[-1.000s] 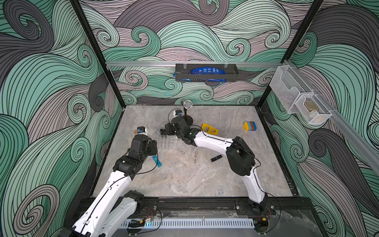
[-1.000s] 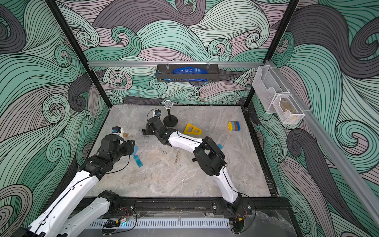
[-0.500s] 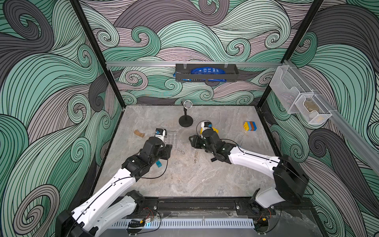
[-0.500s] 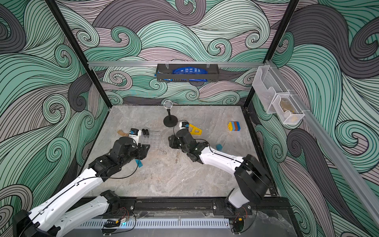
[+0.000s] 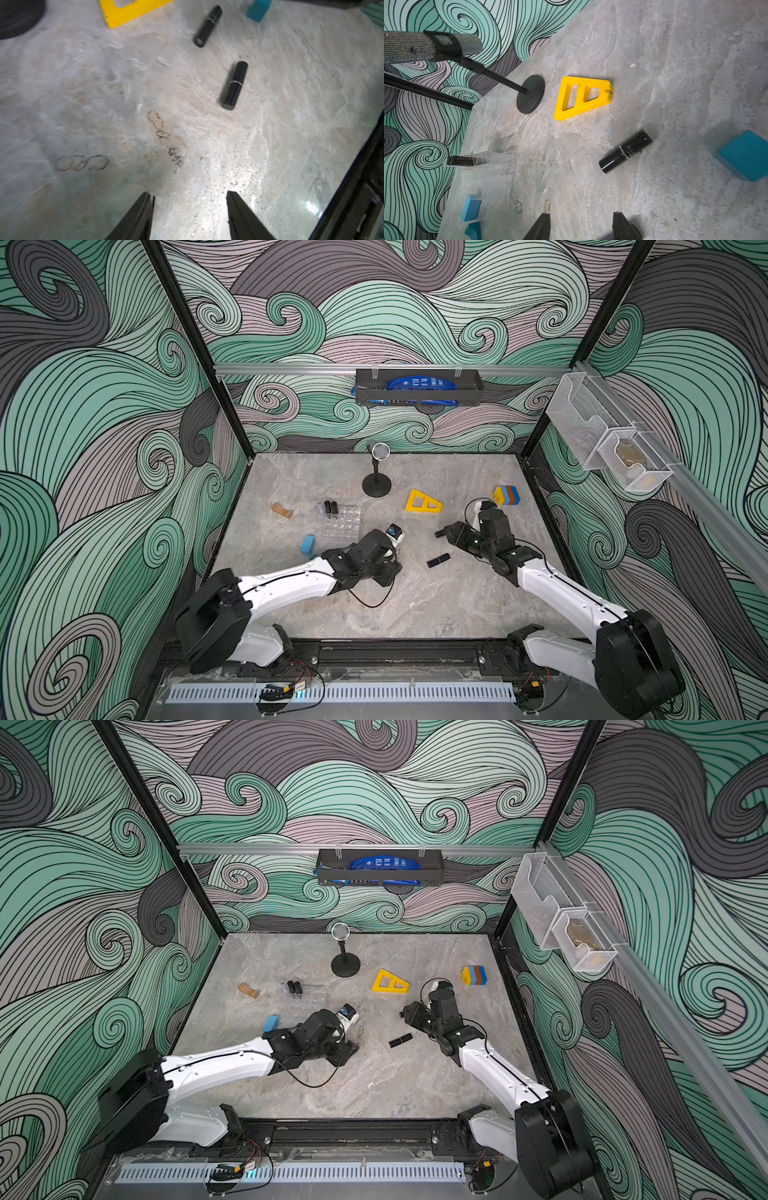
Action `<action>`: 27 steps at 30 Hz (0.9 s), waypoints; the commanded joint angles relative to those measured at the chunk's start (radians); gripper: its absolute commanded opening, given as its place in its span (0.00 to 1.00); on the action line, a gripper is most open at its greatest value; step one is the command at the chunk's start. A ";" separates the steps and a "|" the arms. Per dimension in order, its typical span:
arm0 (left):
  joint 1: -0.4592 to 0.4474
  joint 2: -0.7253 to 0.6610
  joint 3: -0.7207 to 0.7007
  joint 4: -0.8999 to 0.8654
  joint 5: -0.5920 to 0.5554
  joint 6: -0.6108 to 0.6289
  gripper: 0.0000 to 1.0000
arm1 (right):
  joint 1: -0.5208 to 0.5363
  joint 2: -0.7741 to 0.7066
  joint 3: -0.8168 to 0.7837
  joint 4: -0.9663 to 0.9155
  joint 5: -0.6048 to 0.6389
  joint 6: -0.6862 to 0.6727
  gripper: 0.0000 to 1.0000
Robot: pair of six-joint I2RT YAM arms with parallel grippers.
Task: Arrange the lipsticks in the organizer
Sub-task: Pick up the lipstick at the center of the board.
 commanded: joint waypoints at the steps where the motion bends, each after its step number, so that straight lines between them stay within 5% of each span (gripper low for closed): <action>1: -0.046 0.099 0.101 0.049 0.076 0.073 0.58 | -0.035 -0.034 -0.005 0.012 -0.064 -0.010 0.54; 13: -0.065 0.410 0.323 0.000 0.088 0.196 0.53 | -0.097 -0.113 -0.048 0.035 -0.093 -0.019 0.53; 27: -0.066 0.568 0.457 -0.012 0.078 0.267 0.40 | -0.096 -0.097 -0.034 0.027 -0.107 -0.031 0.53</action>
